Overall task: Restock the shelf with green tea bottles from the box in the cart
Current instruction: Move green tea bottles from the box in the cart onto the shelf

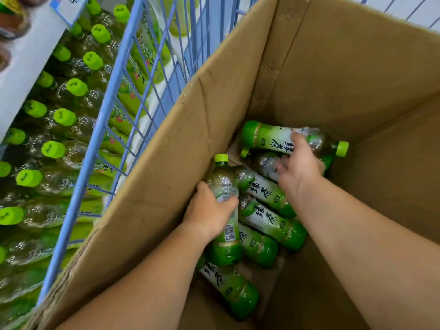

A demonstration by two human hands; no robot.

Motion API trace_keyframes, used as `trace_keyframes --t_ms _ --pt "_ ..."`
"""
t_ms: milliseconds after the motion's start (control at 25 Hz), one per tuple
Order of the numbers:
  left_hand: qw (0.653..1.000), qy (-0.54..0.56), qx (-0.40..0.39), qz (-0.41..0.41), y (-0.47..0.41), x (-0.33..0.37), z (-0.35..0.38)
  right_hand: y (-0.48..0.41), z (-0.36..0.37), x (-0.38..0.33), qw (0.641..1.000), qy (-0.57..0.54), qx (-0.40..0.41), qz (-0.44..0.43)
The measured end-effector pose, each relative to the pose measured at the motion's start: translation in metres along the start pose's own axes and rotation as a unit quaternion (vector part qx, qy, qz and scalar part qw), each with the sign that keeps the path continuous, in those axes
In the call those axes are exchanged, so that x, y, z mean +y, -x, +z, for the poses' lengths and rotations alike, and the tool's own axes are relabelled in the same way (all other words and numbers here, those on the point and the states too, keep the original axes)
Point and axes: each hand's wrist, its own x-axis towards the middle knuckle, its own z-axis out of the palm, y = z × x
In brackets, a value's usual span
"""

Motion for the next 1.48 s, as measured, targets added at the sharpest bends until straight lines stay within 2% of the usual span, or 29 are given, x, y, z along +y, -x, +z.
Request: trace_keyframes --t_ms 160,280,440,600,760,880,1040,1160,1480 --pt "1.000 0.014 0.005 0.009 0.000 0.003 0.003 0.006 -0.021 -0.008 0.999 -0.035 0.004 -0.020" --pt "0.999 -0.017 -0.041 0.014 -0.001 0.001 0.007 0.010 -0.035 -0.007 0.998 -0.033 -0.004 -0.046" --pt "0.996 -0.061 -0.059 0.008 -0.005 -0.006 0.013 0.016 -0.054 0.002 0.991 0.119 -0.043 -0.053" --pt "0.996 -0.063 -0.057 0.016 -0.005 -0.006 0.017 0.017 -0.070 0.021 0.950 0.301 -0.065 -0.059" --pt "0.995 -0.069 -0.072 0.027 0.000 -0.006 0.017 0.016 -0.077 0.040 0.915 0.389 -0.066 -0.084" --pt "0.994 -0.088 -0.064 0.031 0.002 -0.006 0.014 0.019 -0.090 0.061 0.889 0.450 -0.056 -0.061" --pt "0.997 -0.077 -0.029 0.013 0.008 0.002 0.011 0.029 -0.099 0.067 0.909 0.411 -0.060 -0.016" --pt "0.999 -0.032 -0.038 -0.009 0.017 0.009 0.003 0.048 -0.101 0.065 0.920 0.383 -0.079 -0.007" --pt "0.998 0.037 -0.048 0.016 0.072 0.035 -0.039 0.117 -0.119 0.049 0.935 0.337 -0.089 -0.067"
